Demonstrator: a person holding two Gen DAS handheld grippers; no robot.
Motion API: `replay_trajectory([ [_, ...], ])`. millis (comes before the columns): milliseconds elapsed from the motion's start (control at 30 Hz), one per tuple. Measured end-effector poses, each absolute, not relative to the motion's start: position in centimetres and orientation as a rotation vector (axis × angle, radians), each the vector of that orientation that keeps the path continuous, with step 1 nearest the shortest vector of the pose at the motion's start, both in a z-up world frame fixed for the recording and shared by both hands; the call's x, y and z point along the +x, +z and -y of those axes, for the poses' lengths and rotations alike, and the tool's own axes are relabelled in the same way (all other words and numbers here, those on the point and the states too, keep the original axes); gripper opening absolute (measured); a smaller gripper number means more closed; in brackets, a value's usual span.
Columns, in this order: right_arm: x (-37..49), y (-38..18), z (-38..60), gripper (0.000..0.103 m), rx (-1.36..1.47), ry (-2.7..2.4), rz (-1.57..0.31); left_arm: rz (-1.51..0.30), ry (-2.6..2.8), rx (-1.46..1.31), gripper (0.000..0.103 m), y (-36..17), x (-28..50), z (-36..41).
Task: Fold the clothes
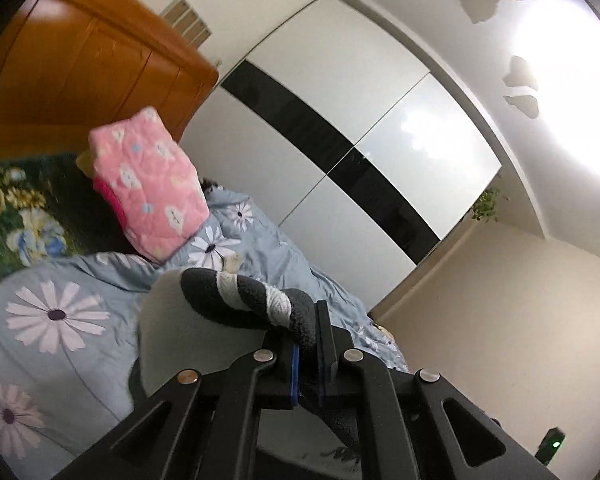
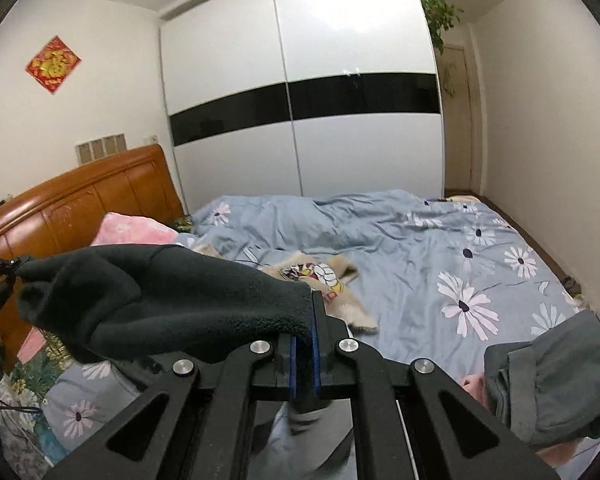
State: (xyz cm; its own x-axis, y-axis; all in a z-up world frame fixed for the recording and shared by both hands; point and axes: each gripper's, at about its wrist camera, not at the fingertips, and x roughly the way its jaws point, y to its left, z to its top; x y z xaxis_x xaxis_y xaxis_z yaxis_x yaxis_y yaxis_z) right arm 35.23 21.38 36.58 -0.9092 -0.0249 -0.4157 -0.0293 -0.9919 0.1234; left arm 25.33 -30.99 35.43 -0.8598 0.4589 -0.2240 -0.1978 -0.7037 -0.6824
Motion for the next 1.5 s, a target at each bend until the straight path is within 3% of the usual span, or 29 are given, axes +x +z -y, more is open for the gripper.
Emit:
replay_trajectory([
  [333, 38.9, 41.3, -20.6, 0.005, -0.492, 3.171, -0.080, 0.813, 2.590, -0.419, 0.006, 41.0, 29.6, 31.4],
  [467, 36.7, 43.0, -21.8, 0.005, -0.481, 3.185, -0.079, 0.769, 2.609, -0.468, 0.007, 41.3, 26.5, 31.0],
  [567, 31.6, 40.4, -22.1, 0.005, -0.676, 3.139, -0.063, 0.762, 2.640, -0.668, 0.007, 36.4, 21.1, 29.7],
  [800, 17.4, 23.0, -22.6, 0.005, -1.283, 2.897, -0.133, 0.899, 2.604, -1.152, 0.007, 19.1, 9.4, 27.9],
  [1000, 10.6, 13.1, -25.0, 0.006, -1.415, 2.769, -0.190, 1.020, 2.538, -1.377, 0.007, 8.2, 3.7, 26.2],
  [1167, 6.6, 10.8, -26.8, 0.006, -1.397, 2.729, -0.274, 1.007, 2.537, -1.424, 0.007, 5.9, 0.6, 25.3],
  [1500, 5.3, 4.3, -26.6, 0.006, -1.583, 2.647, -0.214, 1.045, 2.448, -1.573, 0.015, 0.4, -1.8, 24.2],
])
